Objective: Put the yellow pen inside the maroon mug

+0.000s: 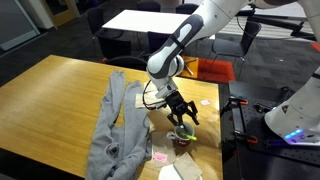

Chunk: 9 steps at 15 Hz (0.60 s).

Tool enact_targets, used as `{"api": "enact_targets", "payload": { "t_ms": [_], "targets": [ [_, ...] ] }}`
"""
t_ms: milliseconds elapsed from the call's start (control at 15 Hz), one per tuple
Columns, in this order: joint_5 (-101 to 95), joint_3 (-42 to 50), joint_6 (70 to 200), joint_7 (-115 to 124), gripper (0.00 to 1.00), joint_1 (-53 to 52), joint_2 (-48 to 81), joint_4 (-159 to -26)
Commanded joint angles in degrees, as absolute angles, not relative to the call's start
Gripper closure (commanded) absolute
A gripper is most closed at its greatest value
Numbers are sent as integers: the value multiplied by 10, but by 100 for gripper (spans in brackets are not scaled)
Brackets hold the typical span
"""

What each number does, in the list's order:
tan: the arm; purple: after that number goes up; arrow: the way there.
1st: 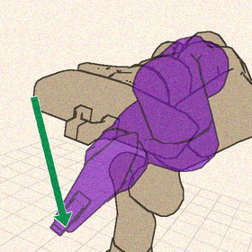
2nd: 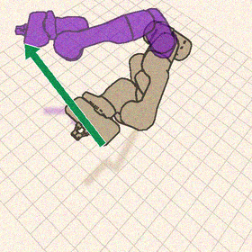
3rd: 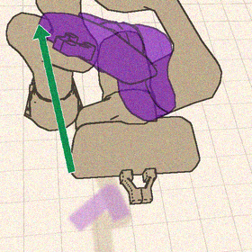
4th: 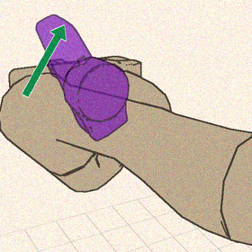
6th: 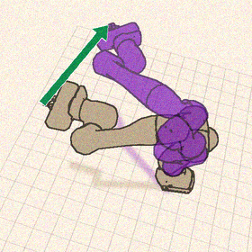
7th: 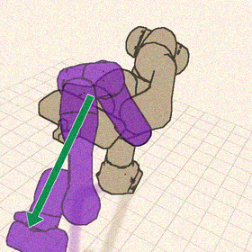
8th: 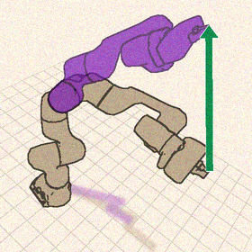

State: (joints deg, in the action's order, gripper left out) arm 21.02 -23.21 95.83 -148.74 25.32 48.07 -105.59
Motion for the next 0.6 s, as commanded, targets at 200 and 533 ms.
{"api": "enact_targets", "payload": {
  "t_ms": [200,533],
  "targets": [
    [255,-184,953,-1497,0,186,422,-1081],
    [296,-165,950,-1494,0,147,362,-1107]
  ]
}}
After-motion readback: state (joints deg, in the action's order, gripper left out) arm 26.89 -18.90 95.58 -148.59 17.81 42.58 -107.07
